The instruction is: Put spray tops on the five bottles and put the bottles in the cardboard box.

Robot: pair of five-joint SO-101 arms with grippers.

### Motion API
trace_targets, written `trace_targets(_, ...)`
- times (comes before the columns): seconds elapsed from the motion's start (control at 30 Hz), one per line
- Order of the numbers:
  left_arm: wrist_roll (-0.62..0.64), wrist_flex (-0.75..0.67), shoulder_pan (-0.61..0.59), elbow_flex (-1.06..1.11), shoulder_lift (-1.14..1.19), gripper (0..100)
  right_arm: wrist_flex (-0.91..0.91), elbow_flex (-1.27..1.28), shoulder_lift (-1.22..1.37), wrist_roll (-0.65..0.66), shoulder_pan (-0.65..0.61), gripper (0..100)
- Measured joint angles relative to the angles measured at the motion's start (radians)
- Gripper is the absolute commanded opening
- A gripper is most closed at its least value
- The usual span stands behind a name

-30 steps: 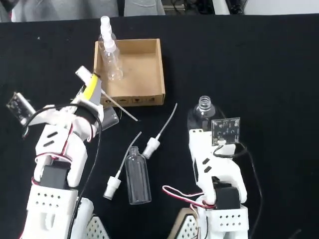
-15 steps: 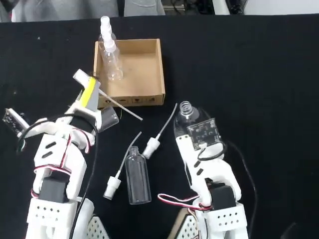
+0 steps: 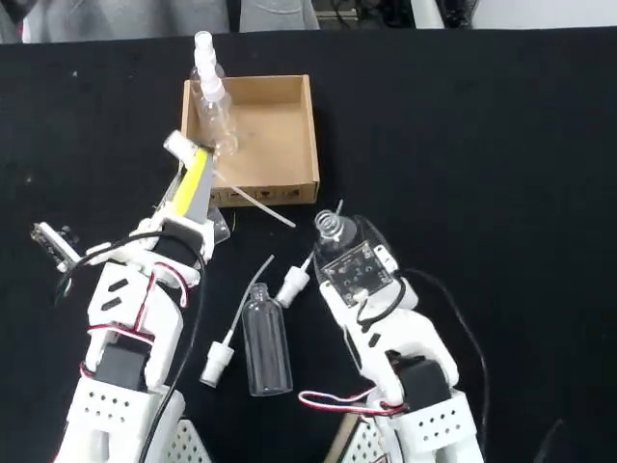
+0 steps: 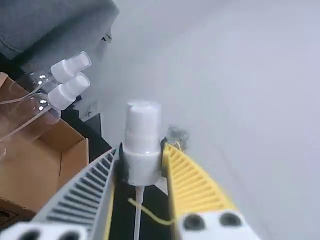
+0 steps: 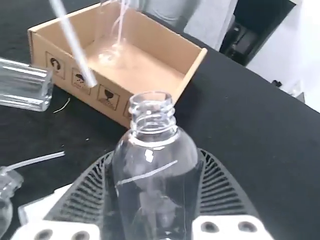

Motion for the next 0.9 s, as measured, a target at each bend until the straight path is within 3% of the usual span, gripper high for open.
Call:
trace_targets(0.4,0.0,-0.018,0.058,0.0,0.0,3,0.005,0.0,0.0,0.003,-0.009,8.7)
trace_targets(0.57,0.0,-0.018,0.072,0.0,0.0,3,0.025,0.0,0.0,0.077,-0.012,8.7)
trace_targets(0.9,0.0,-0.018,0.072,0.0,0.0,3,0.051,0.0,0.0,0.098,-0.063,8.7)
